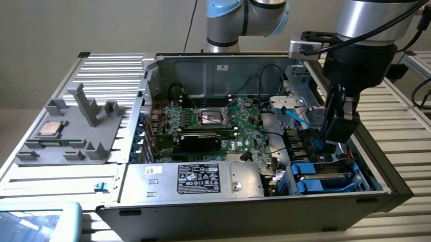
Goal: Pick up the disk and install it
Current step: 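Insert the first disk wire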
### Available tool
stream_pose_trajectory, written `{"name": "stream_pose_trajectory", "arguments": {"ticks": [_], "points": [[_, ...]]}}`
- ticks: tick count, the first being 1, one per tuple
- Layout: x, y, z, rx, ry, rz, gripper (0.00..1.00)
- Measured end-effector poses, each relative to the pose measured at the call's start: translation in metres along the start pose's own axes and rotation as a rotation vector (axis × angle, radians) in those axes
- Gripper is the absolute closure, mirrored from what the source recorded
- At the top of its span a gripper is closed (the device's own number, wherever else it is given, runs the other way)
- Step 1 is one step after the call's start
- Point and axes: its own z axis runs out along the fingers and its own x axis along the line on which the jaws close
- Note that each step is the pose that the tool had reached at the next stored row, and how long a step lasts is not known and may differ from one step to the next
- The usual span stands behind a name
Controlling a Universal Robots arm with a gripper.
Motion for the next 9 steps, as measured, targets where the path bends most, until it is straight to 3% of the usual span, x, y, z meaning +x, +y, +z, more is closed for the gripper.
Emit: {"name": "stream_pose_trajectory", "arguments": {"ticks": [9], "points": [[0.004,-0.0093,-0.0399,0.0004,-0.0002,-0.003,0.5]]}}
